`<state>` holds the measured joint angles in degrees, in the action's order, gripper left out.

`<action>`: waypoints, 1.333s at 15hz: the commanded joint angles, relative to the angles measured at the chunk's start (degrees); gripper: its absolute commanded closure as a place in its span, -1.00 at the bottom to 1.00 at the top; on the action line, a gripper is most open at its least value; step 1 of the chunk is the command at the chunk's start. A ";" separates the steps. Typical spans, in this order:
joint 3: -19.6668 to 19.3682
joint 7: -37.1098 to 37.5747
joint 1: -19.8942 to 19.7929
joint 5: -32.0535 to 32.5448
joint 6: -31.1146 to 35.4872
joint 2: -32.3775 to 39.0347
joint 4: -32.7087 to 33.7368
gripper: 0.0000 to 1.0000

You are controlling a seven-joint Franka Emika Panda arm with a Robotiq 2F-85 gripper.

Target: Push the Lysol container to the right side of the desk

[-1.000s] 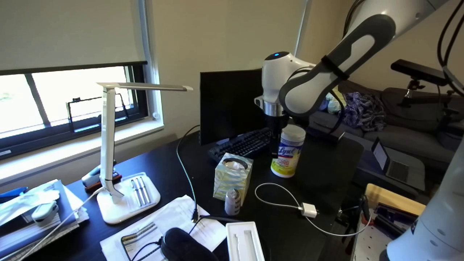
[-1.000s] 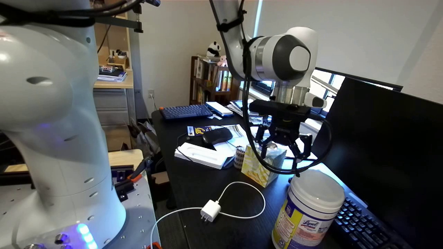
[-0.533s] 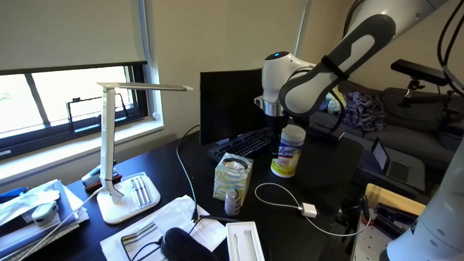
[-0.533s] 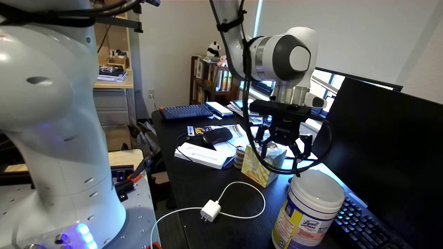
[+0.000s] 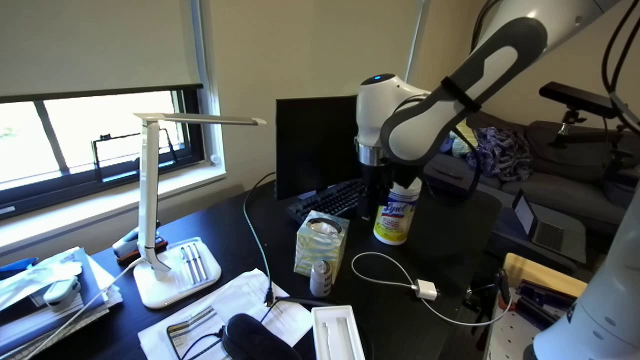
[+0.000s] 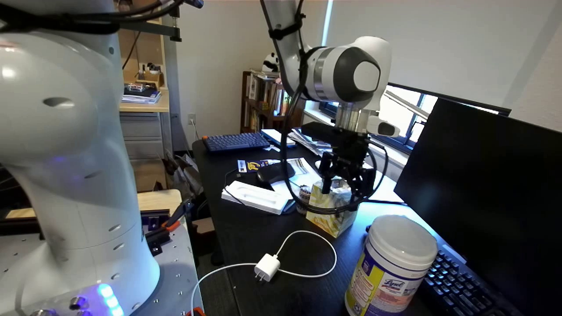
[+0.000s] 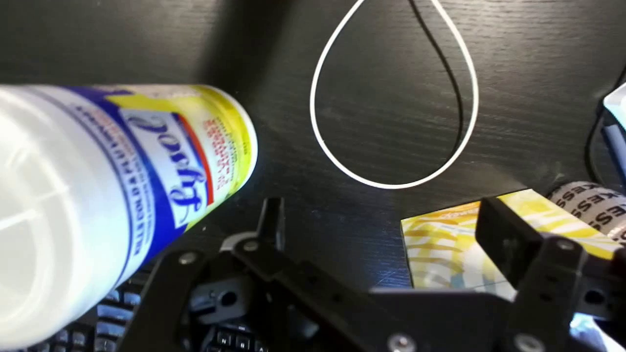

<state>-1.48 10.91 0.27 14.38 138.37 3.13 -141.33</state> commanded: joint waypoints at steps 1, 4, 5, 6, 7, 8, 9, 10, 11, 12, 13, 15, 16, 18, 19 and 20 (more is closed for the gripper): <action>1.15 9.98 1.17 -4.83 0.92 -2.20 -4.96 -1.00; 1.12 9.98 1.31 -5.86 -0.07 -0.57 -4.00 -1.00; 1.16 10.91 1.30 -6.99 -0.06 -0.89 -4.95 -1.00; 1.18 11.29 1.24 -7.47 -0.06 -1.22 -5.53 -1.00; 1.20 11.66 1.19 -7.59 -0.06 -1.55 -5.84 -1.00; 1.22 11.86 1.17 -7.63 -0.06 -1.79 -5.96 -1.00; 1.09 19.81 1.23 -7.28 4.27 -1.60 -6.44 -1.00; 1.05 19.36 1.09 -10.20 5.54 -1.22 -6.37 -1.00; 0.91 21.55 1.04 -10.81 7.17 -1.48 -6.98 -1.00; 0.74 23.14 0.93 -11.79 8.51 -1.63 -7.30 -1.00; 0.47 23.77 0.67 -13.66 9.37 -2.02 -7.55 -1.00; -0.30 26.65 0.12 -15.02 11.94 -2.42 -8.60 -1.00; -0.77 27.85 -0.22 -15.84 13.03 -2.67 -9.12 -1.00; -2.66 28.61 -1.99 -17.10 14.54 -3.24 -9.87 -1.00; -3.60 29.08 -2.86 -17.43 15.54 -3.14 -10.06 -1.00; -4.69 29.51 -3.89 -17.68 16.24 -3.21 -10.27 -1.00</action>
<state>-4.31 38.81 -0.90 -1.30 151.61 1.51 -149.42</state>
